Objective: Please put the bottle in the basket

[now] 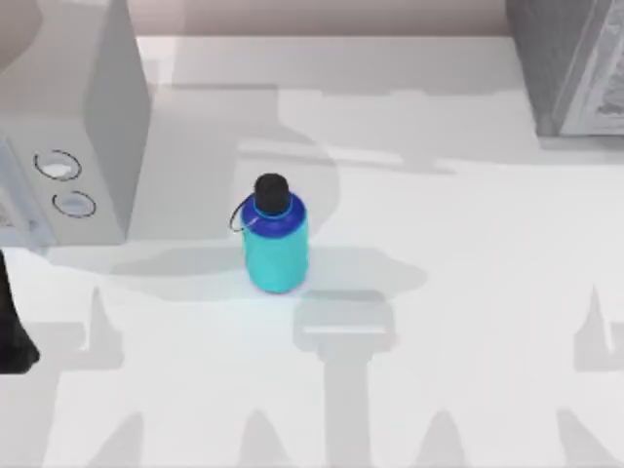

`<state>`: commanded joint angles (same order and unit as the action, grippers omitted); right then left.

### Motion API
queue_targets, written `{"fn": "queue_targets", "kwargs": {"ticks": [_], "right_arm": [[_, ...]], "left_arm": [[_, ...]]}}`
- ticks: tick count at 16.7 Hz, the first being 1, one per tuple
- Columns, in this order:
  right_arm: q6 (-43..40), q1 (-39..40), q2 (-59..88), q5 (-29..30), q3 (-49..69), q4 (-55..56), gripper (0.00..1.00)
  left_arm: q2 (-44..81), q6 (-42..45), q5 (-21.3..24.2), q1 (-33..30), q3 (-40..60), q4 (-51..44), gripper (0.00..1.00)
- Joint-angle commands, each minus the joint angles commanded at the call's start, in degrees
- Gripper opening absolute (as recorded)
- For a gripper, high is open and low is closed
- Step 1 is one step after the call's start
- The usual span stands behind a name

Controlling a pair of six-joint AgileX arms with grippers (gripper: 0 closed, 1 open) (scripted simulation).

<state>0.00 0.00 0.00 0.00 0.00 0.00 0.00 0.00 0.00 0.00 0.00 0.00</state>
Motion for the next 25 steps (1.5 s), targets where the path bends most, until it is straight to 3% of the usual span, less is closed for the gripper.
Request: {"fn": "queue_targets", "kwargs": {"ticks": [4,9,25], "right_arm": [[0.0,0.0,0.0,0.0,0.0,0.0,1.0],[0.0,0.0,0.0,0.0,0.0,0.0,1.0],[0.0,0.0,0.0,0.0,0.0,0.0,1.0]], "left_arm": [[1.75,0.06,0.53,-0.34,0.31,1.71,1.0],[16.77,0.55,4.51,-2.91,2.68,15.29,1.0],[109.17,3.24,25.09,-16.2,15.35,88.2,1.0]]}}
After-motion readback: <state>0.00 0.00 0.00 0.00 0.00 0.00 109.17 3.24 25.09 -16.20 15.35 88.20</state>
